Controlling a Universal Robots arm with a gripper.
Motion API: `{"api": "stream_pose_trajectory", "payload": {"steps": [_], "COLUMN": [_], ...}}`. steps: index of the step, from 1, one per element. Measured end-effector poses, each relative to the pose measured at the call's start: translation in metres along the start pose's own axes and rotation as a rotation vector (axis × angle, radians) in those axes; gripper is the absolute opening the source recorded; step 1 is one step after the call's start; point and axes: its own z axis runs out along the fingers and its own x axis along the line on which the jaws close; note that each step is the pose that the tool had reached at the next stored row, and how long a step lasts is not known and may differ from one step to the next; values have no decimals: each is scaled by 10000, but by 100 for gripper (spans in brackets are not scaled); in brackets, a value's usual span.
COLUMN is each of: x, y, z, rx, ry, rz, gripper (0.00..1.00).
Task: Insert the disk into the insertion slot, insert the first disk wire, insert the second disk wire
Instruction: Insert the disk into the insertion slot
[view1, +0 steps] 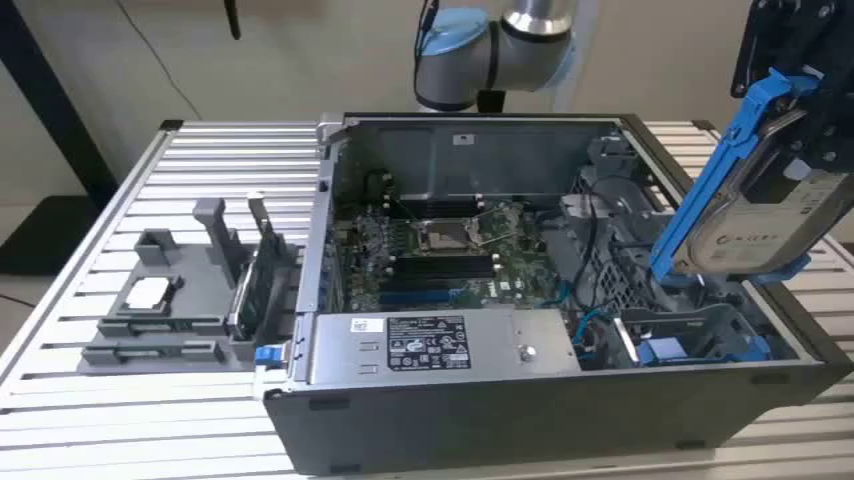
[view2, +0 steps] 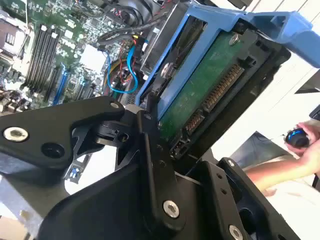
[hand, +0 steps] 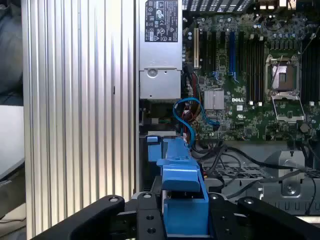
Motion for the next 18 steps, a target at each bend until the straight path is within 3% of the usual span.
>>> {"api": "stream_pose_trajectory", "payload": {"steps": [18], "x": [0], "y": [-1], "z": [33], "rx": [0], "ry": [0], "rz": [0], "gripper": [33]}}
